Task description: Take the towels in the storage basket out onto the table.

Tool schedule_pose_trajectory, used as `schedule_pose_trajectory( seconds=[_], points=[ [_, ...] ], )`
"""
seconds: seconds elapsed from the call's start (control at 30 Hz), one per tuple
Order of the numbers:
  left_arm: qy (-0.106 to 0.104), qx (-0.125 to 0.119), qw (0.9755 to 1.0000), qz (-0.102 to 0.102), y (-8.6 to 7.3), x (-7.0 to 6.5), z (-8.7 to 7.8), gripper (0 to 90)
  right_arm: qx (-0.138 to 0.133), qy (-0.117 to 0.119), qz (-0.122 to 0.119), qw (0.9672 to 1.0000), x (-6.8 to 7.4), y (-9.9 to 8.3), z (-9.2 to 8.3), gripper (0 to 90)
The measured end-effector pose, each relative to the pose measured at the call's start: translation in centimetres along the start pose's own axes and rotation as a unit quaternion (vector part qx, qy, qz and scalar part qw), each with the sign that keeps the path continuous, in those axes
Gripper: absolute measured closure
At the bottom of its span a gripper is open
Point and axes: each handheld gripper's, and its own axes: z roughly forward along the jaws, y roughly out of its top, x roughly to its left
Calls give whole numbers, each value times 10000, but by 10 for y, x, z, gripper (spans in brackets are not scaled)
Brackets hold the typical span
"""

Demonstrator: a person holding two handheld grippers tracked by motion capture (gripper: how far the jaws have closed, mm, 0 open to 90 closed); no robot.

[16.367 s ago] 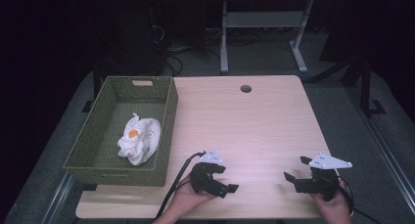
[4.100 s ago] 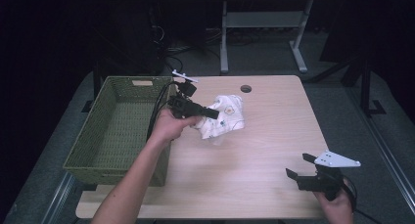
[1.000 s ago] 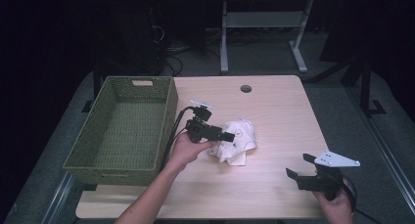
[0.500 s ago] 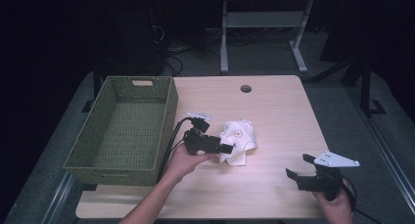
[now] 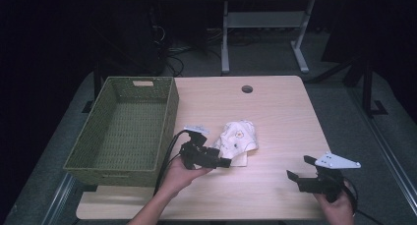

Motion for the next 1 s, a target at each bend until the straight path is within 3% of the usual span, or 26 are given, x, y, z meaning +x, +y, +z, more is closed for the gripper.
schedule_pose_trajectory(
  seconds=[0.87,1.0],
  points=[
    [-86,-20,9999,-51,-45,1,-1,237,11,5,-24,10000,3,-5,1,139],
    [-77,-16,10000,45,-49,1,0,237,-51,12,29,10000,3,-7,2,139]
  ],
)
